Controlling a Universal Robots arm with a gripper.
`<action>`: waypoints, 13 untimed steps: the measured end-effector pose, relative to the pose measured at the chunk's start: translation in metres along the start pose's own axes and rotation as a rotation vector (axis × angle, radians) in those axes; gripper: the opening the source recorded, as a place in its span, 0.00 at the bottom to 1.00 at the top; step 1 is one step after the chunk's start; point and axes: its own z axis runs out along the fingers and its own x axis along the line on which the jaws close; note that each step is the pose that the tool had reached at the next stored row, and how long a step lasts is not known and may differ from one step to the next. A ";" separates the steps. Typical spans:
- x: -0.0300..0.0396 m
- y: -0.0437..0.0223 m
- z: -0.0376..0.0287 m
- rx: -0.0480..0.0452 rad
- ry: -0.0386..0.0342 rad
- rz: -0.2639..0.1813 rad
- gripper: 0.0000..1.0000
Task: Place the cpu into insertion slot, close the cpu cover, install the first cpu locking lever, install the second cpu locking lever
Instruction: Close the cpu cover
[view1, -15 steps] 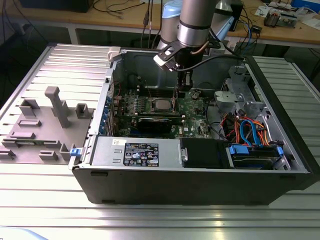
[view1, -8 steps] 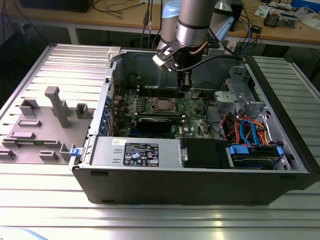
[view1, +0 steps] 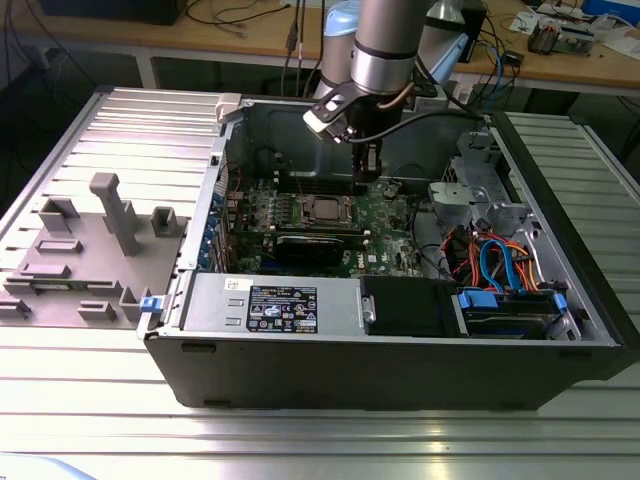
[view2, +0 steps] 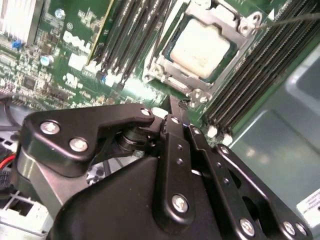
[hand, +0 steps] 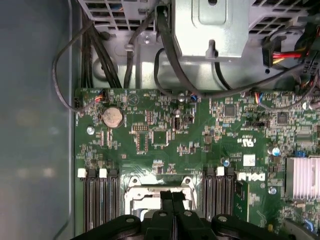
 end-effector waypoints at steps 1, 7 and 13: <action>0.0002 -0.0042 0.0023 -0.0001 0.0004 0.000 0.11; 0.0007 -0.0305 0.0116 -0.0001 0.0025 -0.001 0.11; 0.0015 -0.0585 0.0234 -0.0005 0.0064 -0.008 0.11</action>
